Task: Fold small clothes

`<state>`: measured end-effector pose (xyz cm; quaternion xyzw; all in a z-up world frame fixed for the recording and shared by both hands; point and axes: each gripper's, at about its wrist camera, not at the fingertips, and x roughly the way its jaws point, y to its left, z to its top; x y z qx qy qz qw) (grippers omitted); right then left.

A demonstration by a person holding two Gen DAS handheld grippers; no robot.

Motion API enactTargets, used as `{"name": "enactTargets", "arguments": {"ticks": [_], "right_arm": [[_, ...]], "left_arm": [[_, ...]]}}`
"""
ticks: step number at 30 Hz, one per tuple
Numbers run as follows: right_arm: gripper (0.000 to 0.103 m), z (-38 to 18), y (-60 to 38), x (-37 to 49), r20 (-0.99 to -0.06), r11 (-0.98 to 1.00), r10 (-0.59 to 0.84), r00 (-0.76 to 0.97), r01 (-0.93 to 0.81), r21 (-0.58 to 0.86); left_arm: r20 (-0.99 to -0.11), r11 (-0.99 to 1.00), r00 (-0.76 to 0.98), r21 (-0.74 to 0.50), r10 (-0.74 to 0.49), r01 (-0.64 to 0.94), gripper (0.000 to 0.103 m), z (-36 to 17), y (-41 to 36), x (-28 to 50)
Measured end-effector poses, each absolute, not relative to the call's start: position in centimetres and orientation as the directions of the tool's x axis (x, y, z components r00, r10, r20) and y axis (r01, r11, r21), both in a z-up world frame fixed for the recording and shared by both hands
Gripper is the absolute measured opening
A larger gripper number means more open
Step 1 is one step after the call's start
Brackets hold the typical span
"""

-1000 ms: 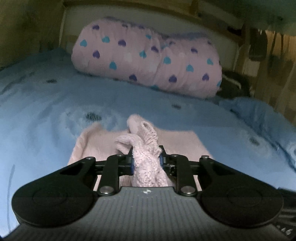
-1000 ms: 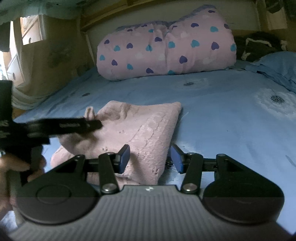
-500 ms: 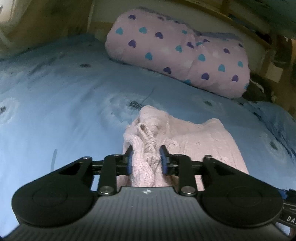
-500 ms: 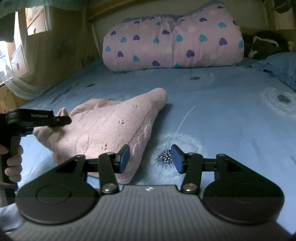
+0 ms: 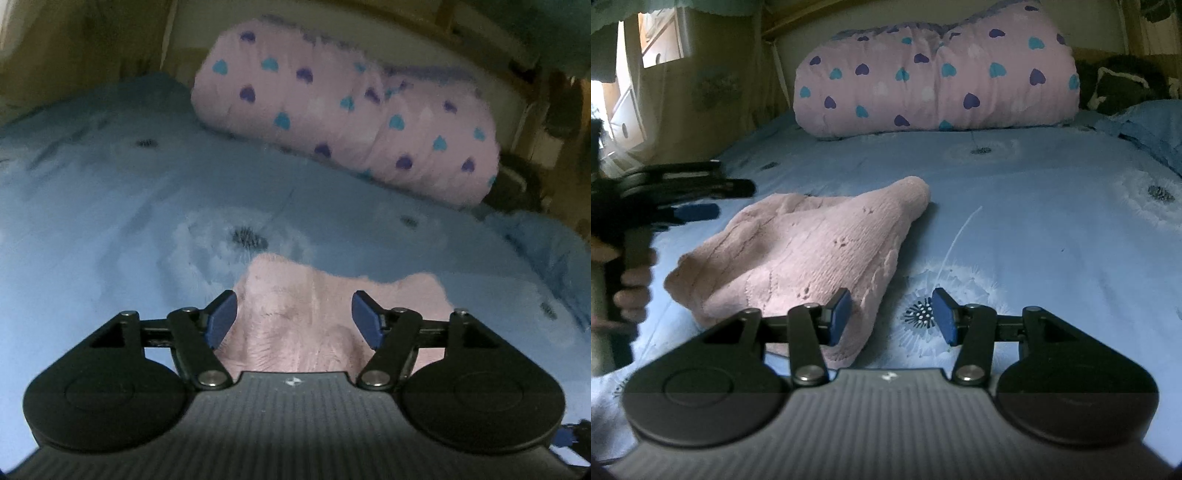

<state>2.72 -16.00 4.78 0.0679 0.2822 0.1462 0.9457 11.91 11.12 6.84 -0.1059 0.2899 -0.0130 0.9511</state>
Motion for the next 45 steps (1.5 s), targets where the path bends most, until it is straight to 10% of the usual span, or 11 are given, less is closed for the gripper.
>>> {"name": "enactTargets", "arguments": {"ticks": [1,5,18,26,34,39,41,45], "right_arm": [[0.052,4.8,-16.0,2.7,-0.511,0.950,0.309,0.802,-0.236,0.205],[0.052,4.7,-16.2,3.0,-0.510,0.954,0.296,0.808,-0.226,0.195],[0.052,4.7,-15.7,3.1,-0.515,0.944,0.329,0.792,-0.266,0.193],[0.052,4.5,-14.9,3.1,-0.525,0.946,0.324,0.787,-0.275,0.172],[0.052,4.7,-14.6,2.5,-0.511,0.945,0.328,0.795,-0.283,0.167],[0.052,5.0,-14.2,2.0,-0.494,0.935,0.353,0.794,-0.320,0.154],[0.052,4.9,-14.0,1.9,-0.495,0.932,0.358,0.791,-0.330,0.147],[0.052,4.7,-13.7,1.9,-0.503,0.931,0.361,0.785,-0.337,0.142]], "left_arm": [[-0.567,0.977,0.820,-0.206,-0.081,-0.046,0.073,6.3,11.0,12.6],[-0.591,0.973,0.802,-0.221,-0.084,-0.061,0.019,4.6,11.1,13.4],[-0.586,0.974,0.811,-0.188,-0.011,-0.123,0.022,4.6,16.1,12.9],[-0.605,0.991,0.794,-0.130,-0.049,-0.038,0.069,7.2,14.9,10.3],[-0.681,0.997,0.729,-0.020,-0.071,0.079,0.085,7.3,13.8,5.0],[-0.732,0.991,0.668,-0.095,-0.133,0.092,0.084,5.0,14.6,4.0],[-0.749,0.980,0.633,-0.168,-0.195,0.103,0.050,4.2,15.0,4.1],[-0.736,0.980,0.647,-0.161,-0.200,0.120,0.031,4.9,15.1,3.4]]}}
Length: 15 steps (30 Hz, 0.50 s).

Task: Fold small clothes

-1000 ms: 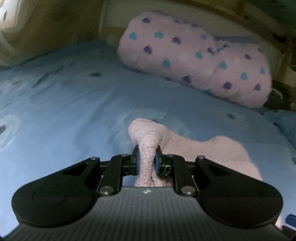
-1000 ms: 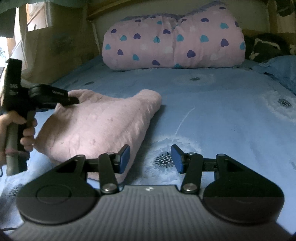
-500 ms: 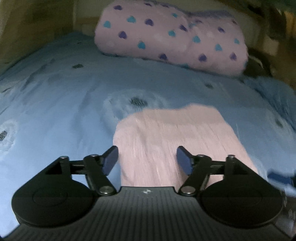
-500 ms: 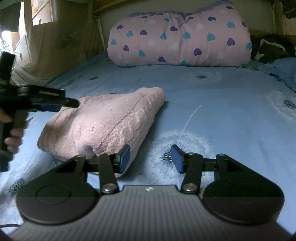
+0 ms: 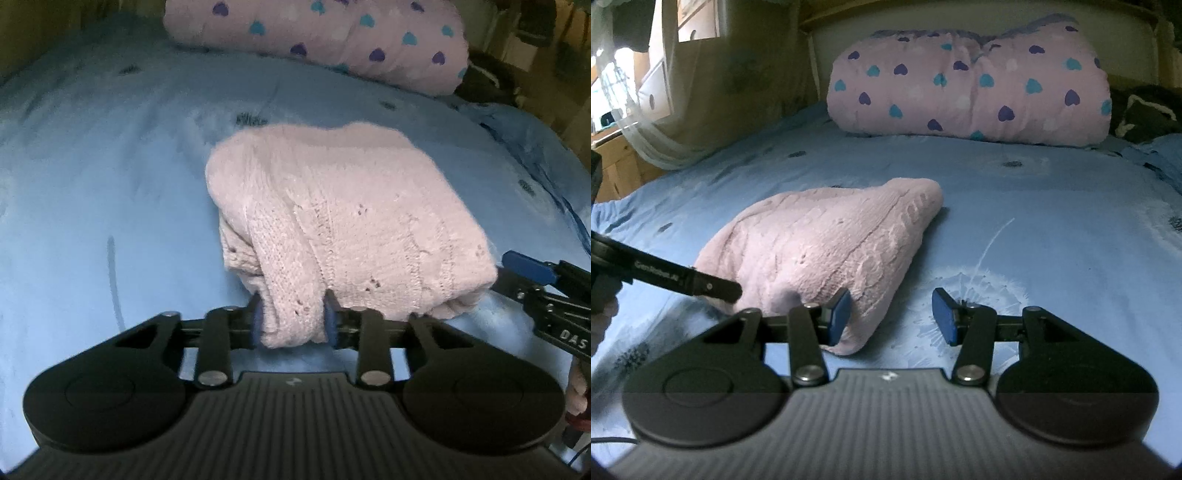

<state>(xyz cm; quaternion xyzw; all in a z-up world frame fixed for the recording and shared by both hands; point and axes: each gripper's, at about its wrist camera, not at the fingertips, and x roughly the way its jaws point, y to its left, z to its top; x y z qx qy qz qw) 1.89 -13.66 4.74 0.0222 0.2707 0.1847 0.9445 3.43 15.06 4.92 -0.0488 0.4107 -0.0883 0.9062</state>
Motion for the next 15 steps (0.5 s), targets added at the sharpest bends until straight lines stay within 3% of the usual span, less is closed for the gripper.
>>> {"name": "enactTargets", "arguments": {"ticks": [6,9,11,15], "right_arm": [[0.052,4.7,-13.6,1.9,-0.505,0.923,0.379,0.776,-0.355,0.146],[0.052,4.3,-13.1,2.1,-0.528,0.911,0.398,0.750,-0.389,0.135],[0.052,3.9,-12.8,2.2,-0.543,0.910,0.395,0.741,-0.397,0.119],[0.052,3.6,-12.6,2.7,-0.555,0.910,0.395,0.732,-0.395,0.127]], "left_arm": [[-0.732,0.987,0.662,-0.109,-0.161,0.119,0.031,5.6,15.6,3.2],[-0.751,0.990,0.646,-0.090,-0.138,0.106,0.045,4.9,15.4,3.5],[-0.749,0.995,0.655,-0.062,-0.100,0.081,0.064,5.0,15.4,3.6],[-0.747,0.995,0.657,-0.085,-0.099,0.053,0.071,5.4,16.2,3.3]]}}
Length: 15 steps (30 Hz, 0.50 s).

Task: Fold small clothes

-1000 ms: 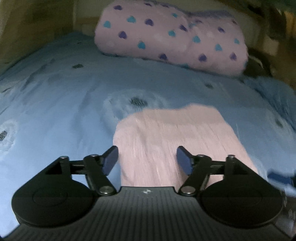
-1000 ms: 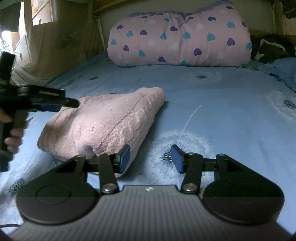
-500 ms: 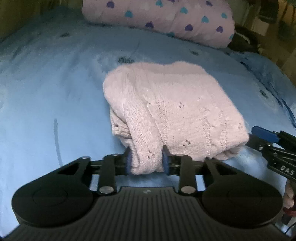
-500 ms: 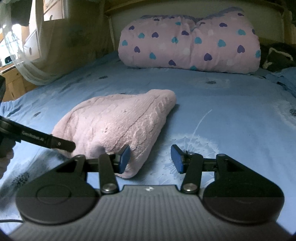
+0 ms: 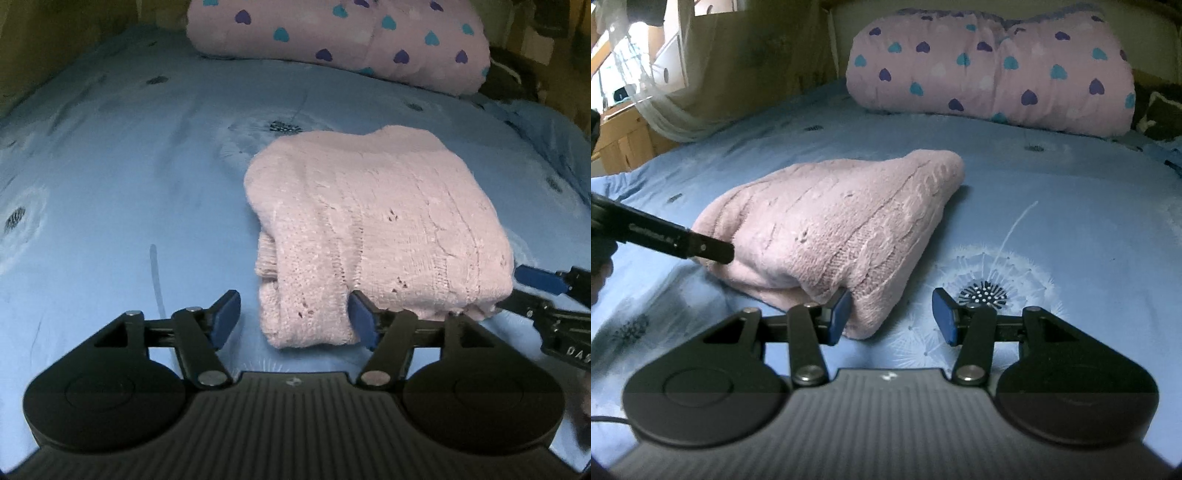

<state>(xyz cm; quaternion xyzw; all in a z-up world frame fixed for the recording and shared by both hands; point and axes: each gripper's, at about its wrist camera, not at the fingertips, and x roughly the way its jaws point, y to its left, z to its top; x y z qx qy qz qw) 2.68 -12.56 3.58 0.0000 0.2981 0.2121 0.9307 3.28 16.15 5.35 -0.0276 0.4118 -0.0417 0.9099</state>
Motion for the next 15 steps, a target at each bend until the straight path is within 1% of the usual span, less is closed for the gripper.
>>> {"name": "enactTargets", "arguments": {"ticks": [3,7,8,9,10,13,15], "right_arm": [[0.052,3.6,-12.6,2.7,-0.556,0.910,0.396,0.730,-0.394,0.131],[0.052,4.0,-12.8,2.7,-0.556,0.910,0.398,0.730,-0.389,0.141],[0.053,4.0,-13.0,2.7,-0.555,0.910,0.401,0.729,-0.384,0.153],[0.061,4.1,-13.2,2.8,-0.554,0.912,0.401,0.730,-0.373,0.168],[0.066,4.2,-13.4,2.8,-0.550,0.916,0.396,0.736,-0.360,0.178],[0.068,4.3,-14.0,3.1,-0.538,0.914,0.405,0.739,-0.336,0.227],[0.070,4.4,-14.5,3.4,-0.526,0.901,0.432,0.733,-0.319,0.295]], "left_arm": [[-0.736,0.993,0.669,-0.114,-0.101,0.024,0.074,6.2,16.7,3.2],[-0.703,0.987,0.702,-0.158,-0.114,0.001,0.084,7.8,16.8,3.6],[-0.697,0.984,0.707,-0.176,-0.121,-0.005,0.085,8.1,16.7,4.0],[-0.694,0.982,0.708,-0.190,-0.130,-0.005,0.086,8.3,16.5,4.4],[-0.692,0.979,0.707,-0.206,-0.145,-0.001,0.087,8.4,16.2,4.9],[-0.704,0.972,0.688,-0.234,-0.177,0.011,0.089,8.0,15.1,6.5],[-0.711,0.970,0.679,-0.244,-0.184,0.008,0.089,7.3,14.5,7.4]]}}
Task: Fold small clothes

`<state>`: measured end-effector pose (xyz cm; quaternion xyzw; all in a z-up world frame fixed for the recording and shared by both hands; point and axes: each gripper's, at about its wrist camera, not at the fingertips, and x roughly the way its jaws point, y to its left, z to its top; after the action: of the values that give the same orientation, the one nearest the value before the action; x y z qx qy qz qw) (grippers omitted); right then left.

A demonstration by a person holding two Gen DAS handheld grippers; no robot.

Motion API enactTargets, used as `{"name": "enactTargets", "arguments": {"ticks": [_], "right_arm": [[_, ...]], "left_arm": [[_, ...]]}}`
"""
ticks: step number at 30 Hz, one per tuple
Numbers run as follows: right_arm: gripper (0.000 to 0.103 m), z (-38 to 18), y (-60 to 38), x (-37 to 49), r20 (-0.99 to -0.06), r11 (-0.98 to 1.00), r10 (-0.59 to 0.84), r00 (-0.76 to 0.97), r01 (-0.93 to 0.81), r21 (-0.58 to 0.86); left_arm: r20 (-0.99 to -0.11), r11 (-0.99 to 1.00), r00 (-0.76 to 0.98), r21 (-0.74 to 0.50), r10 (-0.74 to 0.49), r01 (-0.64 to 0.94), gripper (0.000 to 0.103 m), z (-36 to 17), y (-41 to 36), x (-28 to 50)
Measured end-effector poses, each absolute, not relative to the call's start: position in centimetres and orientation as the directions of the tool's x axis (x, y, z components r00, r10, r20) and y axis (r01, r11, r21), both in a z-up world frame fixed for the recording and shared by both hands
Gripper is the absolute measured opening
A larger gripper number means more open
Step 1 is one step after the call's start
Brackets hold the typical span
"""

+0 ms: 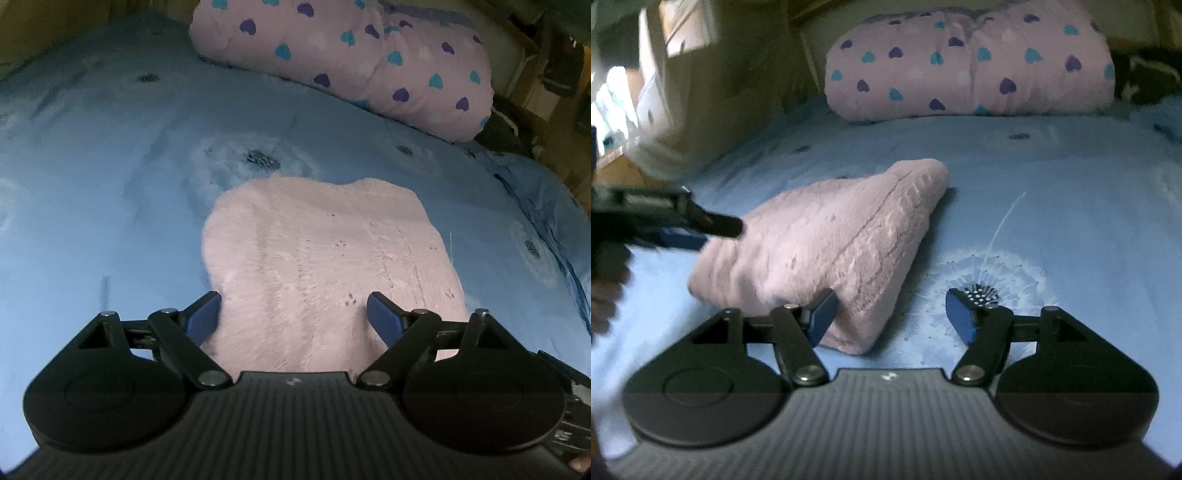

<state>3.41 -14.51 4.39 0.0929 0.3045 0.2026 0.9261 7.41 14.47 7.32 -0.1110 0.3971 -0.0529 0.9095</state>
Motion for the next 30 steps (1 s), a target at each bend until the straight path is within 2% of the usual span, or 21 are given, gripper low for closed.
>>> {"name": "enactTargets", "arguments": {"ticks": [2,5,14,26,30], "right_arm": [[0.077,4.5,-14.9,3.9,-0.507,0.878,0.465,0.725,-0.306,0.367],[0.077,4.7,-15.4,4.9,-0.487,0.847,0.498,0.717,-0.281,0.452],[0.083,3.8,-14.8,8.6,-0.485,0.784,0.561,0.671,-0.244,0.570],[0.086,2.0,-12.5,11.9,-0.562,0.779,0.591,0.579,-0.229,0.584],[0.089,1.6,-12.0,12.4,-0.560,0.776,0.596,0.576,-0.232,0.587]], "left_arm": [[-0.716,0.974,0.676,-0.228,-0.173,0.007,0.089,6.6,14.0,8.0],[-0.738,0.981,0.657,-0.193,-0.151,0.010,0.089,6.0,13.8,8.7],[-0.742,0.964,0.640,-0.266,-0.202,-0.004,0.092,5.3,14.9,9.7],[-0.744,0.964,0.635,-0.267,-0.208,0.002,0.095,4.7,15.0,10.1],[-0.745,0.962,0.633,-0.272,-0.213,0.003,0.095,4.6,15.1,10.2]]}}
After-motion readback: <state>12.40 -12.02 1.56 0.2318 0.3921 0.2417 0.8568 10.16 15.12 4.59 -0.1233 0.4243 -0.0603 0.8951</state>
